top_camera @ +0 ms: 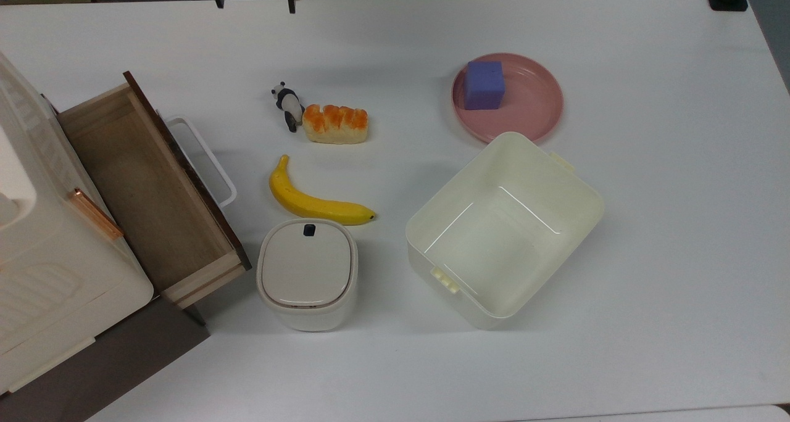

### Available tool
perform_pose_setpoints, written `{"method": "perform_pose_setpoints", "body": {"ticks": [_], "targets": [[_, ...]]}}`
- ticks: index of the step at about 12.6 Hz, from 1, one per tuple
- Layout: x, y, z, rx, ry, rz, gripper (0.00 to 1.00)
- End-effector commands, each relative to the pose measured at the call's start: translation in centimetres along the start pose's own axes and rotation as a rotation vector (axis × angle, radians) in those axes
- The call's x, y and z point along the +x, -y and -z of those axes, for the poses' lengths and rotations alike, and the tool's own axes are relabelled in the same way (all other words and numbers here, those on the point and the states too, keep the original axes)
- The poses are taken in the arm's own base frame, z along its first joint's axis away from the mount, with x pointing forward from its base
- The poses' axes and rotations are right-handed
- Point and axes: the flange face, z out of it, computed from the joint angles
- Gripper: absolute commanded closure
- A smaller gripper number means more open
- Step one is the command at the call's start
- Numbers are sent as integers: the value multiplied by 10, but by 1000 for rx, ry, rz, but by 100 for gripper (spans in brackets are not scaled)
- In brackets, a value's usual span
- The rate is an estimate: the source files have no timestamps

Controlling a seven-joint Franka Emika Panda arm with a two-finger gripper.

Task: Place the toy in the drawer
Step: 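Move the gripper over the panda toy beside the sushi toy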

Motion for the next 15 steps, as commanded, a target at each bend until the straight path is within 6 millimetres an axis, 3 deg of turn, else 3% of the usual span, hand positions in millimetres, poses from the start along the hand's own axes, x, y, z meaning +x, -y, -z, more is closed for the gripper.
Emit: {"method": "perform_pose_setpoints", "body": {"ticks": [1,4,15], "targets": [[-5,18,-68,-115,125,163,0],[1,20,-98,-134,110,185,0],[1,17,-95,-134,105,179,0]]}}
